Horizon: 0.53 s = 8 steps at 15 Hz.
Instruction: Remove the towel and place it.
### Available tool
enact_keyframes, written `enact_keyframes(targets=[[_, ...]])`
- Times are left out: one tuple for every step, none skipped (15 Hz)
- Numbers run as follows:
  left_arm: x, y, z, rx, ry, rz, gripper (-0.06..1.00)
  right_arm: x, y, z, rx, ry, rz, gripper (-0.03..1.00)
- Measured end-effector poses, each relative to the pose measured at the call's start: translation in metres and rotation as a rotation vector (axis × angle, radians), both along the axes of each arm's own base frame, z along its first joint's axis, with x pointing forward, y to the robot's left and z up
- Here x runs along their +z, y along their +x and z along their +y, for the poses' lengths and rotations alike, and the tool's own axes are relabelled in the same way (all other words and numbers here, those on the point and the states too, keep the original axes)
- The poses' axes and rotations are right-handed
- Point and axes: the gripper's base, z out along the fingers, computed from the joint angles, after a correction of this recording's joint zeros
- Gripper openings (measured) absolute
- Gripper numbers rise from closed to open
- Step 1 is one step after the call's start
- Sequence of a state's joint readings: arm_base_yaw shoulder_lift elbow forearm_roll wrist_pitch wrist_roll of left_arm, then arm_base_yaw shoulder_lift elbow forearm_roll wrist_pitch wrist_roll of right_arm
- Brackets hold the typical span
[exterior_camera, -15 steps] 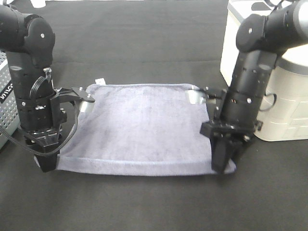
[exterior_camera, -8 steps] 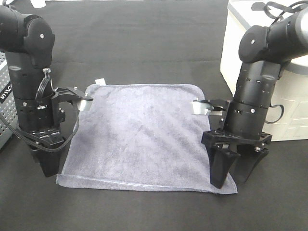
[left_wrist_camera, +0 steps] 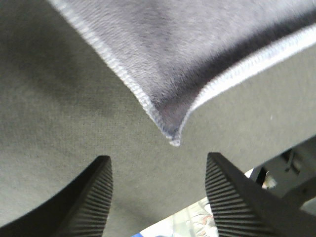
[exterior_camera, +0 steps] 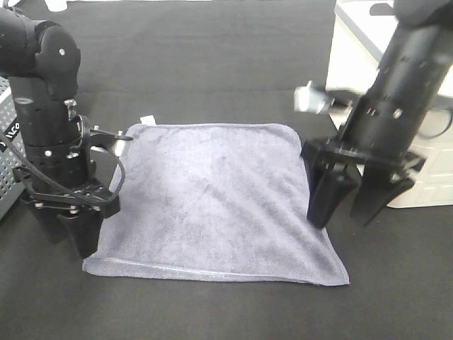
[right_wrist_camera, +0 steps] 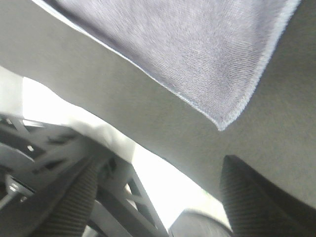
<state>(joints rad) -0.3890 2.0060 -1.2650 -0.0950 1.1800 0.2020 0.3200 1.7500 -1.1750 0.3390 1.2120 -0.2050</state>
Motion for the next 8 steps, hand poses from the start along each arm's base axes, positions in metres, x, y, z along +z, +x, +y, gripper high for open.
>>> enact_keyframes(targets=[[-0.001,0.0,-0.008,-0.025,-0.014,-0.037,0.54,0.015,-0.004,-0.001,-0.004,0.015,-0.047,0.68],[-0.001,0.0,-0.008,-0.025,-0.014,-0.037,0.54,0.015,-0.004,-0.001,-0.004,0.015,-0.047,0.68],[-0.002,-0.004,-0.031,-0.134,-0.056,-0.107,0.54,0.054,-0.02,-0.006,-0.029,0.06,-0.168,0.68],[-0.002,-0.005,-0.038,-0.157,-0.071,-0.132,0.54,0.083,-0.036,-0.011,-0.051,0.098,-0.26,0.68],[-0.004,-0.005,-0.041,-0.166,-0.075,-0.142,0.54,0.101,-0.048,-0.015,-0.06,0.12,-0.322,0.68],[-0.004,-0.005,-0.041,-0.166,-0.075,-0.142,0.54,0.101,-0.048,-0.015,-0.06,0.12,-0.322,0.68],[-0.012,-0.004,-0.041,-0.164,-0.066,-0.123,0.54,0.125,-0.068,-0.021,-0.08,0.152,-0.408,0.68],[-0.018,-0.005,-0.041,-0.164,-0.056,-0.098,0.54,0.138,-0.079,-0.025,-0.088,0.17,-0.455,0.68]])
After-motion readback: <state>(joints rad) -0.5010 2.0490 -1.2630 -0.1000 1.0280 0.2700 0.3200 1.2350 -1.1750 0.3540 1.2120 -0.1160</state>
